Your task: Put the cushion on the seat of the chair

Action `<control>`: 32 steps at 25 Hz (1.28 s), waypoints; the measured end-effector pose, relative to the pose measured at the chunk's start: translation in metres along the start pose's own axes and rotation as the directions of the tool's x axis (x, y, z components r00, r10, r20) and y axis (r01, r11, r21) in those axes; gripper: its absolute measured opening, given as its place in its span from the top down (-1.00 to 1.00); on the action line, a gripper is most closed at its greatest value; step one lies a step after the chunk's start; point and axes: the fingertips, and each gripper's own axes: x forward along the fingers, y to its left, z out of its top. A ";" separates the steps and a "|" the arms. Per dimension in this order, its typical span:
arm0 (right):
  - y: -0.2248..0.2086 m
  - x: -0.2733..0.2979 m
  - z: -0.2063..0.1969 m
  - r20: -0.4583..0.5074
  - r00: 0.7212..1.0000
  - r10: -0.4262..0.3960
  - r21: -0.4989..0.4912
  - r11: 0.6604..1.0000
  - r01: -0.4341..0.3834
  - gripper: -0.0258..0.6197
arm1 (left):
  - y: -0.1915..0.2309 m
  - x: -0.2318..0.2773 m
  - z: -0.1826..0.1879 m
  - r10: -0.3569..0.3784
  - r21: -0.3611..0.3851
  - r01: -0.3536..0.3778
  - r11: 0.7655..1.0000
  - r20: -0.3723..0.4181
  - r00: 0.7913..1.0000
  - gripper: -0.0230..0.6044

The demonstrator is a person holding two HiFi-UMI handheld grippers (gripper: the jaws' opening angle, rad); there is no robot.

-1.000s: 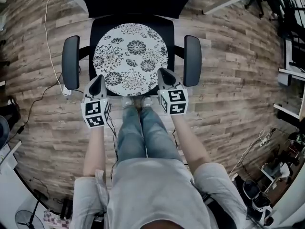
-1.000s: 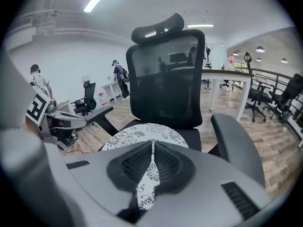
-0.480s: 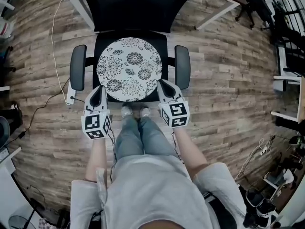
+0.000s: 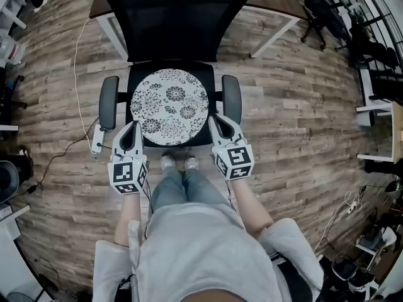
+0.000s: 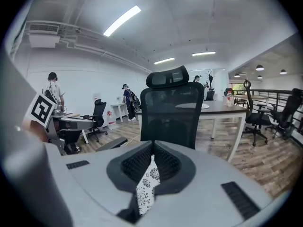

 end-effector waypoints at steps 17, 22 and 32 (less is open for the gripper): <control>0.020 -0.054 0.112 0.222 0.975 -0.002 -0.072 0.997 0.018 0.86 | -0.013 -0.042 0.118 -0.035 -0.004 0.037 0.999 0.217 0.976 0.89; 0.023 -0.066 0.134 0.270 0.963 -0.005 -0.078 0.997 0.027 0.86 | -0.012 -0.056 0.143 -0.016 0.032 0.008 0.999 0.267 0.964 0.89; 0.030 -0.088 0.173 0.345 0.939 0.000 -0.136 0.989 0.050 0.86 | -0.015 -0.076 0.186 -0.064 0.037 0.055 0.998 0.325 0.944 0.89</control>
